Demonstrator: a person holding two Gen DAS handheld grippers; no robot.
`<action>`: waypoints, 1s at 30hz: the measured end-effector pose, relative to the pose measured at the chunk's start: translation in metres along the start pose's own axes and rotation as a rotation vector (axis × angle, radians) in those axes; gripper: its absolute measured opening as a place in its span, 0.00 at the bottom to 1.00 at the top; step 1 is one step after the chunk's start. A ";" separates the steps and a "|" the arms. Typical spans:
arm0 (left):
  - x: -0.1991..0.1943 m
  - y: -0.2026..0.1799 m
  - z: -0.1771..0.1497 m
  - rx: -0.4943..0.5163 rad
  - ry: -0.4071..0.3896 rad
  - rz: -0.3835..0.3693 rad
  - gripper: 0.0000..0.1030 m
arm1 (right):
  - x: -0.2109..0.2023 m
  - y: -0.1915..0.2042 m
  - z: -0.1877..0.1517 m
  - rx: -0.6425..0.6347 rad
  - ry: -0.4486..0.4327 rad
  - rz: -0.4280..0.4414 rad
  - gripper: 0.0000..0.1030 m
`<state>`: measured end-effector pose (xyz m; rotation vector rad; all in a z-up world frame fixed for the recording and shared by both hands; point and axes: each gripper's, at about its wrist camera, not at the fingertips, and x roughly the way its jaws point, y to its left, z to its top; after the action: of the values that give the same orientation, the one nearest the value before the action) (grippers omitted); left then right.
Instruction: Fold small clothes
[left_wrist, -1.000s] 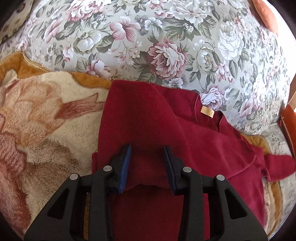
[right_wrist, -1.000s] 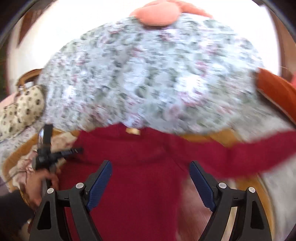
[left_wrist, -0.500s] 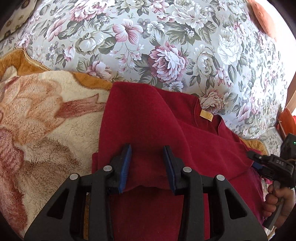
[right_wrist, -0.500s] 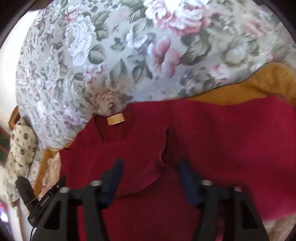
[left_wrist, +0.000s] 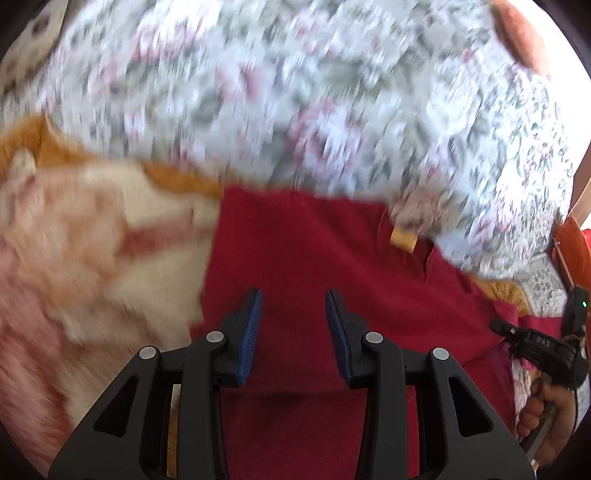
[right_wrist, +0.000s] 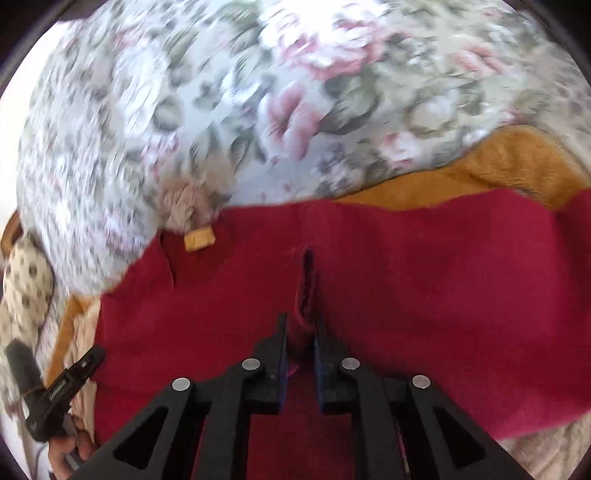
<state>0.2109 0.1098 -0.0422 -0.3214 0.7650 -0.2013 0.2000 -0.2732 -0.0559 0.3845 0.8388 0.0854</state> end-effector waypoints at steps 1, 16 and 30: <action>-0.002 -0.005 0.007 0.022 -0.018 -0.005 0.52 | -0.014 0.002 0.003 -0.015 -0.062 -0.056 0.11; 0.090 -0.011 0.016 0.117 0.159 0.082 0.57 | 0.064 0.047 0.026 -0.295 0.048 -0.111 0.13; 0.036 -0.023 -0.033 0.168 0.118 0.056 0.73 | 0.025 0.072 -0.028 -0.431 0.021 -0.144 0.28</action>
<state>0.2119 0.0708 -0.0795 -0.1293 0.8671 -0.2313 0.2014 -0.1924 -0.0643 -0.0817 0.8409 0.1337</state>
